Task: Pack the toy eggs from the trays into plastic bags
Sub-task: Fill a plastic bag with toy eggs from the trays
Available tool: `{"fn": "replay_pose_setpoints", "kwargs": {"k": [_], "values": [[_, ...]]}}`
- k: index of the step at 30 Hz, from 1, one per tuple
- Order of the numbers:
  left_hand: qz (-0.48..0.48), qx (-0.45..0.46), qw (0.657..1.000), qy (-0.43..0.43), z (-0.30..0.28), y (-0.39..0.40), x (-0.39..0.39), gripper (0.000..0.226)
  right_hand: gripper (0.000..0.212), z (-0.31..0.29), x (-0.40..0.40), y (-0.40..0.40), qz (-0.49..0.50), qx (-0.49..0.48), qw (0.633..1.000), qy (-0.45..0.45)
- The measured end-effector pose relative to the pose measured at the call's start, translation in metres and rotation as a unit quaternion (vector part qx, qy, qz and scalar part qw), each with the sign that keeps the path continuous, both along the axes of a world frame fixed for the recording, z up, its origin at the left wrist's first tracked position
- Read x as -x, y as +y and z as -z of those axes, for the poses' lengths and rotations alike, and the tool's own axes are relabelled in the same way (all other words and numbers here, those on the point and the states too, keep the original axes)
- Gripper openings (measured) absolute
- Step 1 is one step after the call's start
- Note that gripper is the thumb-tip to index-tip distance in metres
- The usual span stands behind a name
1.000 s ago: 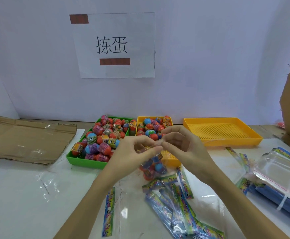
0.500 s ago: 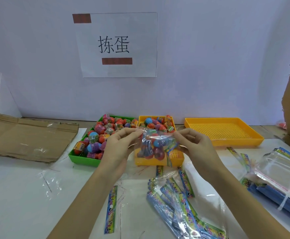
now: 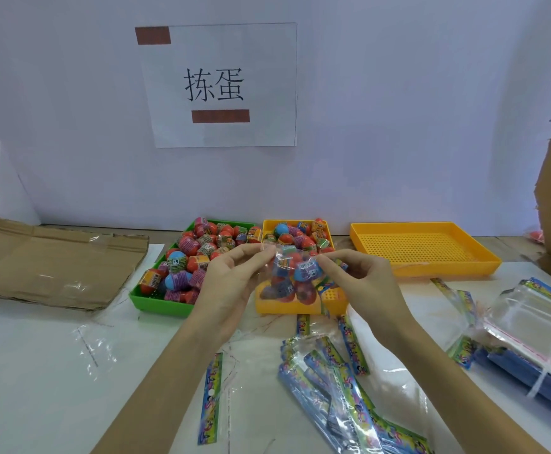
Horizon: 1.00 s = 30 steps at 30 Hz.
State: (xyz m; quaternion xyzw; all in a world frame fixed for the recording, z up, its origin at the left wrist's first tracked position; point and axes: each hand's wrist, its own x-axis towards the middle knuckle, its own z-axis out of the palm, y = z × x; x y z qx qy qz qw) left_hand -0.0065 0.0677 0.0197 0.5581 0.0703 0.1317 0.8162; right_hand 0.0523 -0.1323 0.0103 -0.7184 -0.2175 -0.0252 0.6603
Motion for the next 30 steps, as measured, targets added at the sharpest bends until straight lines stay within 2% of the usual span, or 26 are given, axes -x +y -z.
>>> {"fn": "replay_pose_setpoints", "kwargs": {"k": [2,4,8,11,13,14,16,18,19,21,23,26,28,30], "values": [[-0.004,-0.042,0.999,0.001,0.0,0.0,0.002,0.028,0.009,-0.001,0.0,-0.001,-0.003,-0.002,1.0,-0.008],[-0.019,-0.052,0.998,-0.001,0.001,0.0,0.002,0.019,0.009,-0.004,0.0,-0.002,-0.009,-0.003,1.0,-0.006],[-0.049,-0.026,0.998,-0.006,0.002,-0.004,0.001,0.012,0.02,-0.006,0.002,0.001,-0.008,-0.027,1.0,0.01],[-0.097,0.017,0.995,-0.004,0.001,-0.005,0.002,0.024,0.041,-0.006,0.003,-0.001,-0.068,0.046,0.995,0.059],[-0.136,0.001,0.991,0.0,0.003,-0.003,0.002,0.034,0.032,-0.004,0.003,-0.002,-0.093,0.107,0.989,0.045],[-0.147,-0.021,0.989,0.005,0.004,-0.003,0.001,0.038,0.024,-0.004,0.004,-0.001,-0.09,0.103,0.99,0.04],[-0.111,-0.034,0.993,0.0,0.003,-0.004,0.001,0.044,0.019,-0.004,0.006,0.001,-0.057,0.056,0.996,0.044],[-0.01,-0.014,1.0,-0.003,0.0,-0.005,0.001,0.057,0.021,-0.004,0.005,0.002,-0.014,0.009,0.999,0.044],[0.036,-0.038,0.999,0.008,-0.002,-0.004,0.001,0.06,0.022,-0.005,0.004,0.001,0.008,-0.007,0.999,0.046],[0.084,-0.15,0.985,0.034,0.0,-0.004,0.002,0.049,0.022,-0.004,-0.001,-0.002,0.037,-0.022,0.998,0.048],[0.067,-0.194,0.978,0.033,0.006,-0.004,0.001,0.041,0.023,-0.005,-0.003,-0.004,0.045,-0.028,0.997,0.053],[0.039,-0.151,0.988,0.01,0.01,-0.004,0.0,0.036,0.021,-0.007,-0.002,-0.003,-0.014,-0.044,0.996,0.071],[0.04,-0.133,0.99,0.001,0.008,-0.003,-0.001,0.032,0.016,-0.006,-0.001,-0.002,-0.057,-0.021,0.996,0.059],[0.041,-0.109,0.993,0.0,0.008,0.0,-0.001,0.032,0.026,-0.004,-0.002,-0.002,-0.071,-0.012,0.996,0.052]]}}
